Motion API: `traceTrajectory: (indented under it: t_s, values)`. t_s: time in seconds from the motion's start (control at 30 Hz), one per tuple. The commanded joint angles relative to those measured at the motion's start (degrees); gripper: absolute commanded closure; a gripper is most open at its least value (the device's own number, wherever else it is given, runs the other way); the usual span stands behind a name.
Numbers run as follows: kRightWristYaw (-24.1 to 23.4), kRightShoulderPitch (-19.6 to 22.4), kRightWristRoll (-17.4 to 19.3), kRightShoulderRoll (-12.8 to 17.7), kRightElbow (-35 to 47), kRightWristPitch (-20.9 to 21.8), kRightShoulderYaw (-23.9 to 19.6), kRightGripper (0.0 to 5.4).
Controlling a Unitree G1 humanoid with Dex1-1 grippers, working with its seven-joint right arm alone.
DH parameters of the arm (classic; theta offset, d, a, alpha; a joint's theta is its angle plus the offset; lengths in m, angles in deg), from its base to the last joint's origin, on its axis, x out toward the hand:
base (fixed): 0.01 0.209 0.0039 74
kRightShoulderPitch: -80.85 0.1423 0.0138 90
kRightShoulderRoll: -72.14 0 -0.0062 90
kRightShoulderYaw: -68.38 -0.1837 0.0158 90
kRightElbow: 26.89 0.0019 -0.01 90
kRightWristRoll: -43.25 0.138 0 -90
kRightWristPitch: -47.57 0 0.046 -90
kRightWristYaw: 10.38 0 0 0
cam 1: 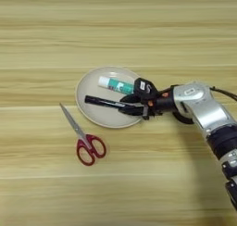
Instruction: Move the objects on the table
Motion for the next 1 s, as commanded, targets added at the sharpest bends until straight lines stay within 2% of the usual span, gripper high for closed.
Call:
traceTrajectory:
  t_s: [0.03,0.1,0.27,1.0]
  values:
    - [-1.58,3.93,0.48,0.95,3.07,0.26,-1.36,3.42]
    - [-1.61,3.88,0.47,0.94,3.19,0.27,-1.36,3.08]
    - [-1.66,3.73,0.62,0.90,3.69,0.17,-1.47,2.62]
    - [-1.49,2.73,5.76,1.79,13.31,-2.82,-5.32,0.38]
